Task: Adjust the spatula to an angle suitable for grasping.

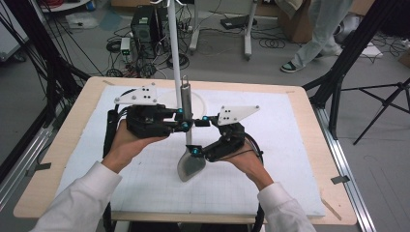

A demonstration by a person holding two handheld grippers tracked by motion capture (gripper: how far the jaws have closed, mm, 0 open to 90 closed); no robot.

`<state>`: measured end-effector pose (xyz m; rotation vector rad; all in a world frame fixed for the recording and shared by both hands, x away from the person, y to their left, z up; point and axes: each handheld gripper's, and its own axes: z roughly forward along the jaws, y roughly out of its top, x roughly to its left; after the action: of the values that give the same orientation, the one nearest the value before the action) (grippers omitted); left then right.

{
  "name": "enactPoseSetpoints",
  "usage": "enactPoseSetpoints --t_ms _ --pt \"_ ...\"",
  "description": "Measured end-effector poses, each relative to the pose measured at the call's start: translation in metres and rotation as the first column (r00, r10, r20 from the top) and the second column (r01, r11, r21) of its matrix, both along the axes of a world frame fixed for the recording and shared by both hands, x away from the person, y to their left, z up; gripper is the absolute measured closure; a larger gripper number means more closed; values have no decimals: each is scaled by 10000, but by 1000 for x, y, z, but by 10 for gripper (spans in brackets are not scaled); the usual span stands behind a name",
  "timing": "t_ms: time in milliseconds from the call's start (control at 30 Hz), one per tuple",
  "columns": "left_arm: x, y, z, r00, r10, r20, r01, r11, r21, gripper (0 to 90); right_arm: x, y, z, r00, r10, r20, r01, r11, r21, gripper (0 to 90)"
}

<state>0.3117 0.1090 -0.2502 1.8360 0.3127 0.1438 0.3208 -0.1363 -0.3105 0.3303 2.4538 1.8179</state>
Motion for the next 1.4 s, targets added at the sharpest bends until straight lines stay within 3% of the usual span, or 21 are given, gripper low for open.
enactPoseSetpoints --t_ms 333,867,1300,1400 --pt "-1 -1 0 9974 -721 15 721 9974 86 744 0 -2 1 9992 383 81 -385 9991 194 223" --pt "-2 0 1 9896 -1440 4 1440 9895 -94 745 -2 -8 4 9900 1409 29 -1407 9869 787 484" --pt "-3 -3 0 9853 -1707 13 1707 9853 -41 744 -3 -8 6 9848 1731 139 -1737 9797 999 747" --pt "-3 -2 0 9849 -1733 66 1733 9849 -50 745 -4 -7 7 9833 1778 386 -1808 9784 1000 809"
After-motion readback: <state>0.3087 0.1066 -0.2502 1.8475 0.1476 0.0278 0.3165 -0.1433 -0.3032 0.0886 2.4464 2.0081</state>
